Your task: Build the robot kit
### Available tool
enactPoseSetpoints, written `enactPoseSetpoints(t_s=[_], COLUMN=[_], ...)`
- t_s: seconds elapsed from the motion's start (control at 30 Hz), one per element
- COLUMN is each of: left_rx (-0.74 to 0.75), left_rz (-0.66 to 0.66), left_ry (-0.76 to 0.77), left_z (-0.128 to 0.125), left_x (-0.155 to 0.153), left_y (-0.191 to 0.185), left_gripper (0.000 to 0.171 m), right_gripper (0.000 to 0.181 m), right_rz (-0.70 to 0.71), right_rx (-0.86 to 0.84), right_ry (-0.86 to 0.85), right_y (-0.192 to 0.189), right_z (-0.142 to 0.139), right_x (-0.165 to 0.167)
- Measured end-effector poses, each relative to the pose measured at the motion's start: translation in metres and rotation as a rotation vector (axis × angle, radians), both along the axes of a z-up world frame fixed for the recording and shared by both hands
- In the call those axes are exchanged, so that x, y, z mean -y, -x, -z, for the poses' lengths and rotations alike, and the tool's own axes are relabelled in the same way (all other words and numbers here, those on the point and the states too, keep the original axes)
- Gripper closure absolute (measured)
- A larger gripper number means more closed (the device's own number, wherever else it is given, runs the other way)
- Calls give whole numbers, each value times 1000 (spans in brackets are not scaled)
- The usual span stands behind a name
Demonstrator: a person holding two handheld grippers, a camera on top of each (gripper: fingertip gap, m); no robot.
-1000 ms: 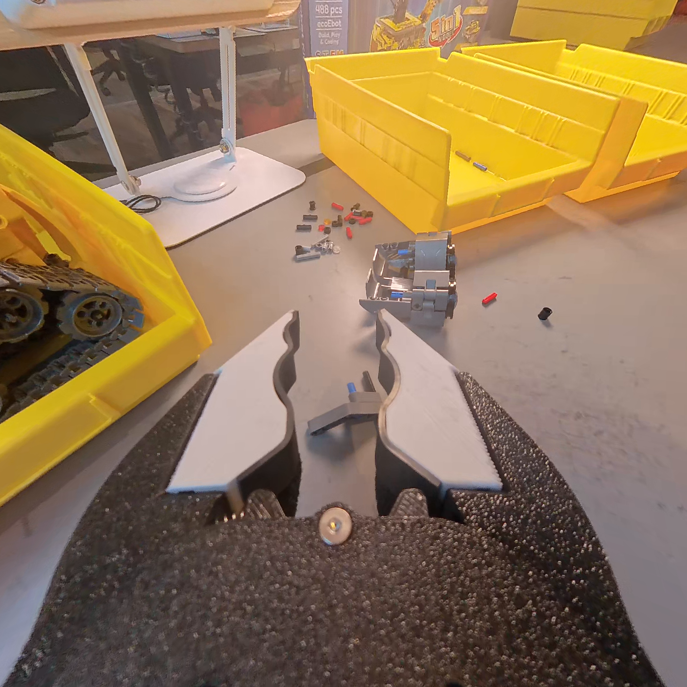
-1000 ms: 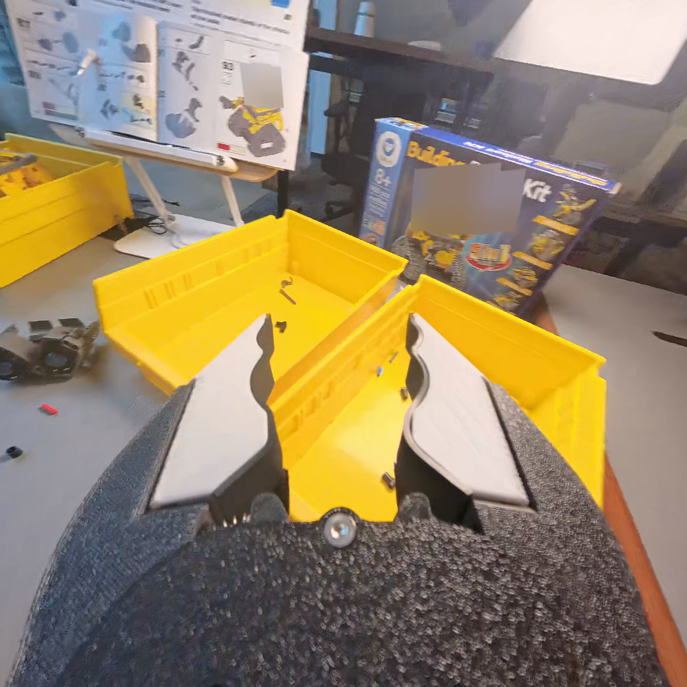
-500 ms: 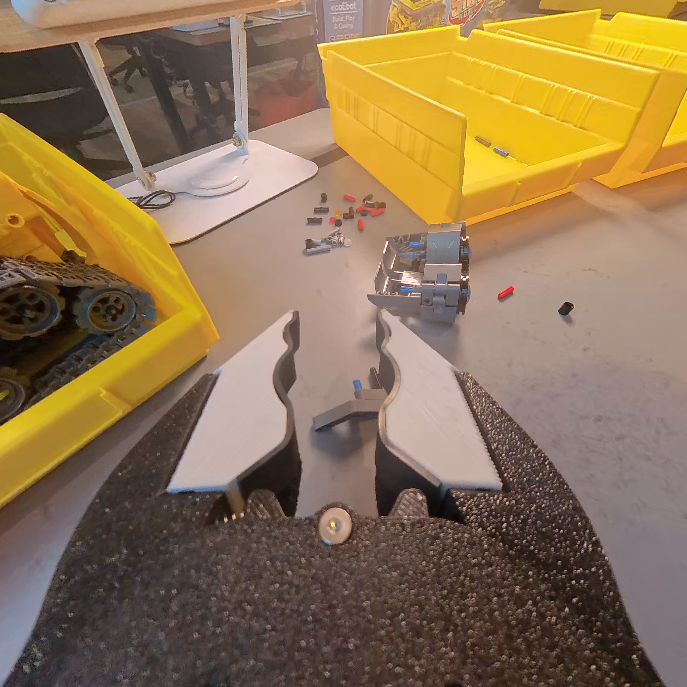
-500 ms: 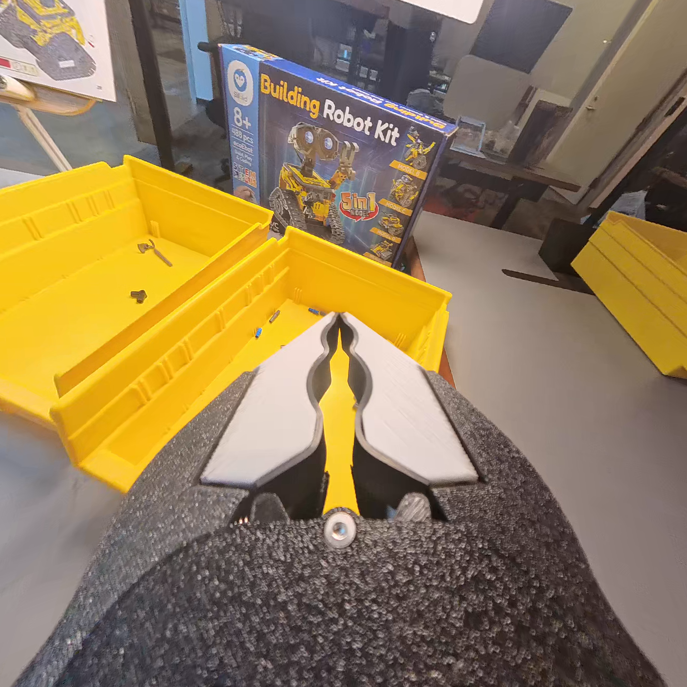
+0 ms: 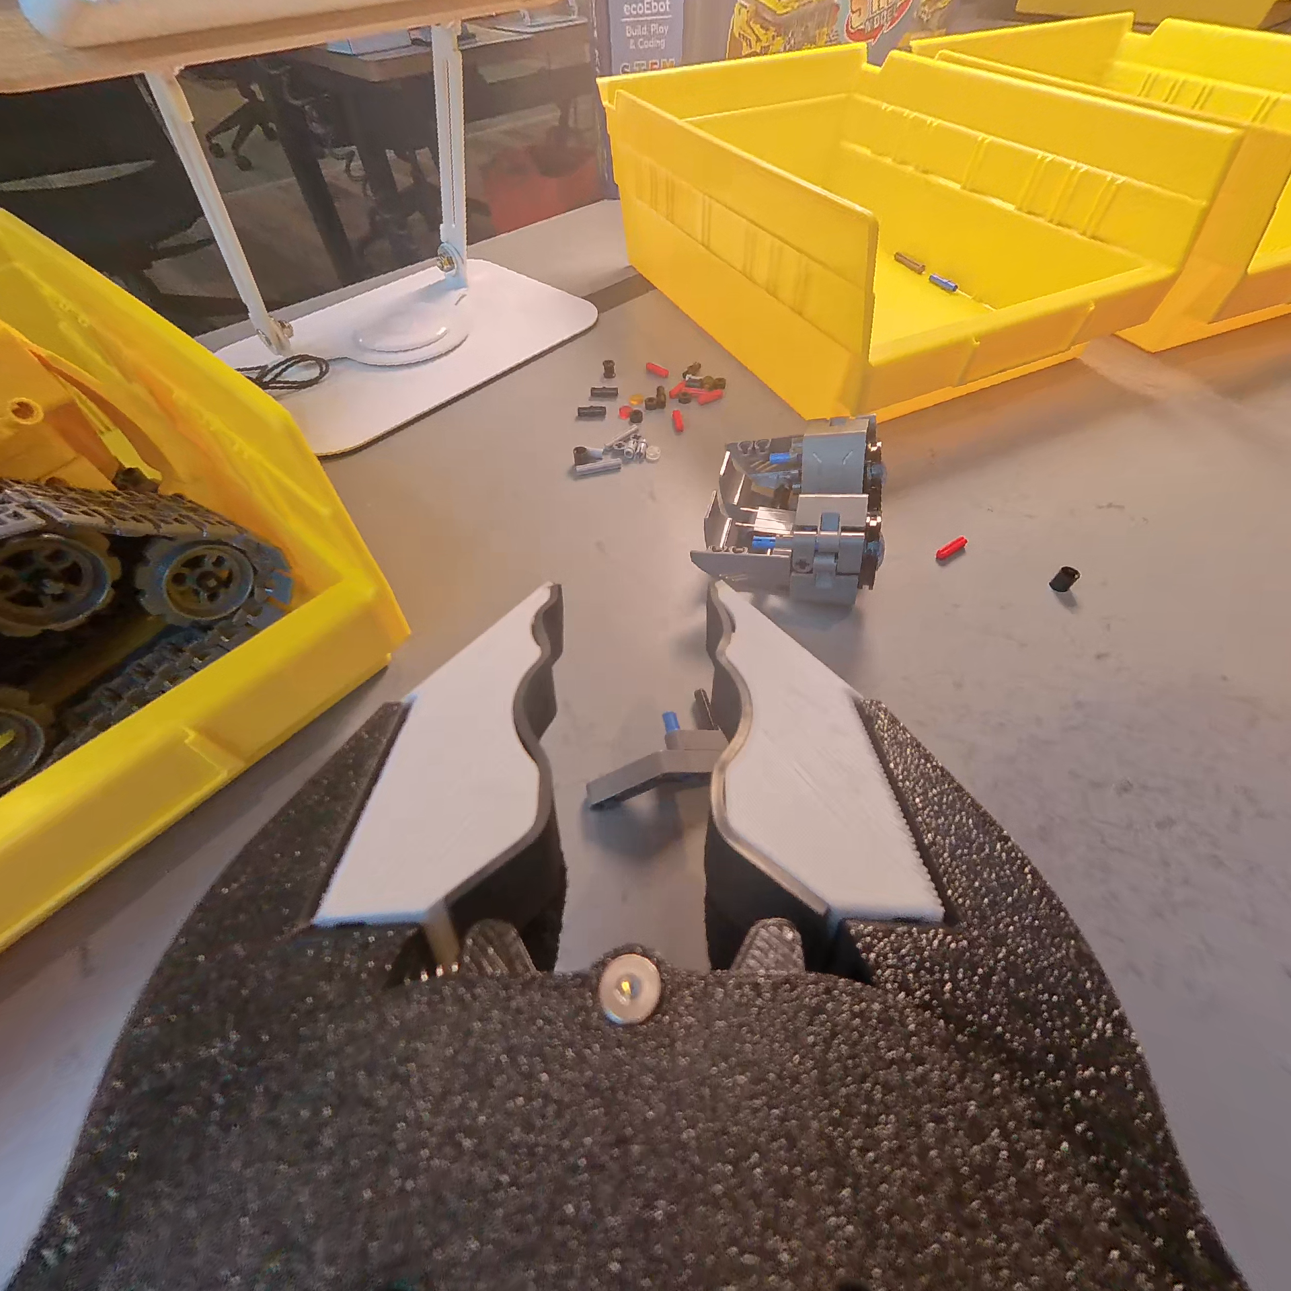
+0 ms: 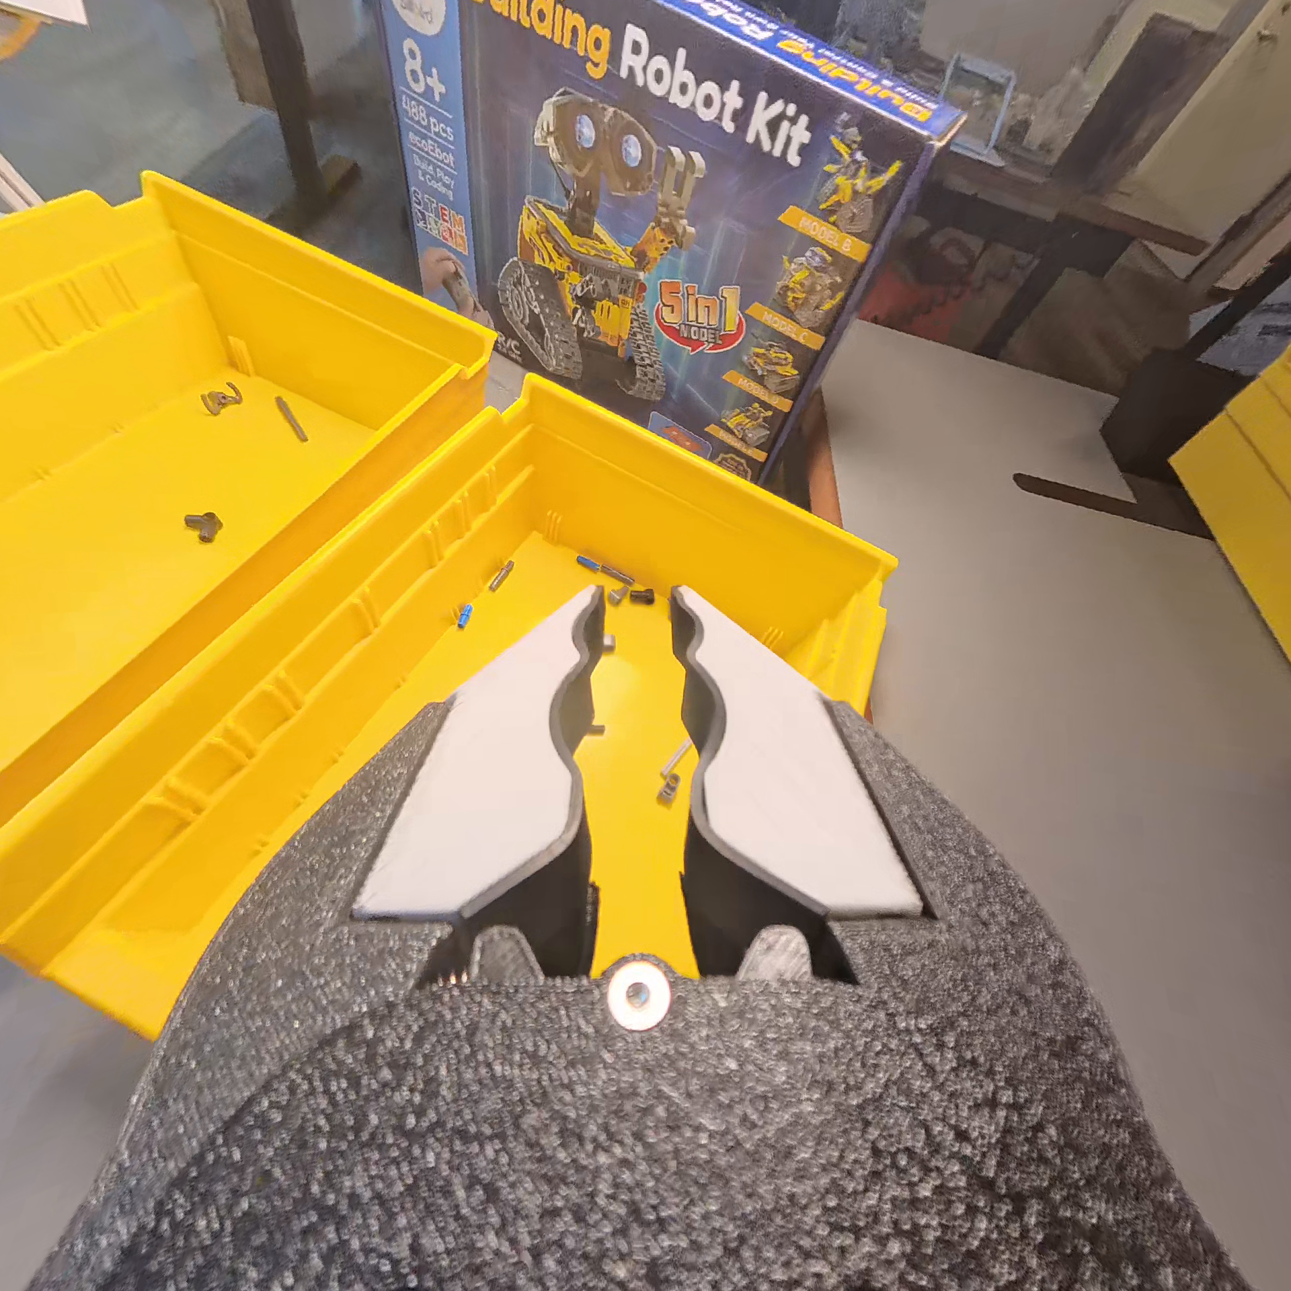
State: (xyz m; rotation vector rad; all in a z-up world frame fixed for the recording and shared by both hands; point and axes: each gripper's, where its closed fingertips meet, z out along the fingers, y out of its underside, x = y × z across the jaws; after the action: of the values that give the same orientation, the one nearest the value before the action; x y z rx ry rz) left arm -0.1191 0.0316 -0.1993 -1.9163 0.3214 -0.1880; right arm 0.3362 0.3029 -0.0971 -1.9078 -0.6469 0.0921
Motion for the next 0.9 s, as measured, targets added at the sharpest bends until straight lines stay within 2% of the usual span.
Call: enactPoseSetpoints(t_s=[0.1, 0.23, 0.47, 0.77, 0.83, 0.9], left_rx=[-1, -22, -60, -97, -112, -122], left_rz=[-4, -13, -34, -50, -47, -43], left_ry=[7, 8, 7, 21, 20, 19], left_z=[1, 2, 4, 8, 9, 9], left_x=[-1, -1, -1, -1, -1, 0], left_y=[1, 1, 1, 2, 1, 0], left_gripper=[131, 131, 131, 131, 131, 131], right_gripper=[164, 164, 164, 165, 169, 181], right_rz=[-49, -92, -59, -23, -27, -50], right_rx=[0, 11, 32, 20, 42, 56], right_ry=[73, 228, 438, 413, 402, 426], right_y=[22, 45, 53, 48, 45, 44], right_z=[16, 57, 131, 151, 155, 157], right_x=[-25, -62, -106, -118, -118, -114])
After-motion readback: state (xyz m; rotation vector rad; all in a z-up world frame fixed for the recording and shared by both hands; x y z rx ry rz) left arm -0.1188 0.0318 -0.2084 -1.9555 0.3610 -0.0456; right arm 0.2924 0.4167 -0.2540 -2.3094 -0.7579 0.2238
